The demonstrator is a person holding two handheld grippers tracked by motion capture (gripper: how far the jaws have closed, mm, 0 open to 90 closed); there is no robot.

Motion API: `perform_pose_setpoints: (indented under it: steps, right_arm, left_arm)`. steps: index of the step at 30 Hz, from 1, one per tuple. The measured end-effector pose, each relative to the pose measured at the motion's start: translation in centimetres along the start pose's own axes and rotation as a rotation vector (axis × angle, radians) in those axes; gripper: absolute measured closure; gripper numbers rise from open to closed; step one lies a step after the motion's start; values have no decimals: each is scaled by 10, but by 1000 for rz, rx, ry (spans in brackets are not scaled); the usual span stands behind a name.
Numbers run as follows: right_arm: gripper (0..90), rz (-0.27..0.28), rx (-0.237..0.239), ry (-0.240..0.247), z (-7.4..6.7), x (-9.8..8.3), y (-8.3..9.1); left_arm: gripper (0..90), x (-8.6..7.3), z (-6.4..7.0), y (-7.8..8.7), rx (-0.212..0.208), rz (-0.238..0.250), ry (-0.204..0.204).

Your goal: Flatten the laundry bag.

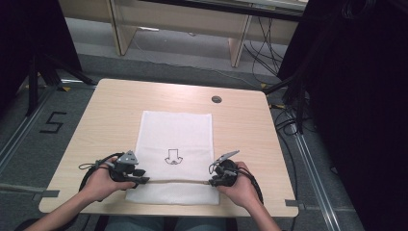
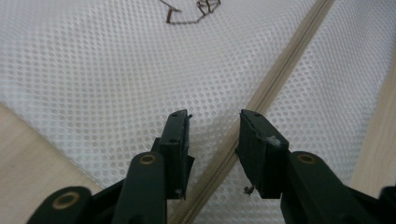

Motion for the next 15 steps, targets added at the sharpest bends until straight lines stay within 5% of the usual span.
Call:
perform_pose_setpoints:
  steps: [3, 9, 12, 15]
  right_arm:
    - [734, 64, -11, -1, 2, 1, 10]
    - [685, 135, -43, -17, 11, -3, 17]
    - [664, 120, -48, -61, 14, -5, 20]
    - [665, 123, -50, -88, 16, -8, 20]
  left_arm:
    - [559, 1, 1, -1, -10, 48, 41]
    - [405, 5, 5, -4, -3, 92, 31]
    - [378, 6, 4, -4, -3, 99, -1]
    - [372, 6, 4, -4, -2, 104, 11]
Point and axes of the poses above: each handheld gripper's, and its own axes: y roughly backward along the jaws, x roughly out of its top, z roughly to its right, the point moved 2 cm from there along -y, roughly forward along the jaws, and after that the axes turned 7 degrees about x, right-handed, at the moved point
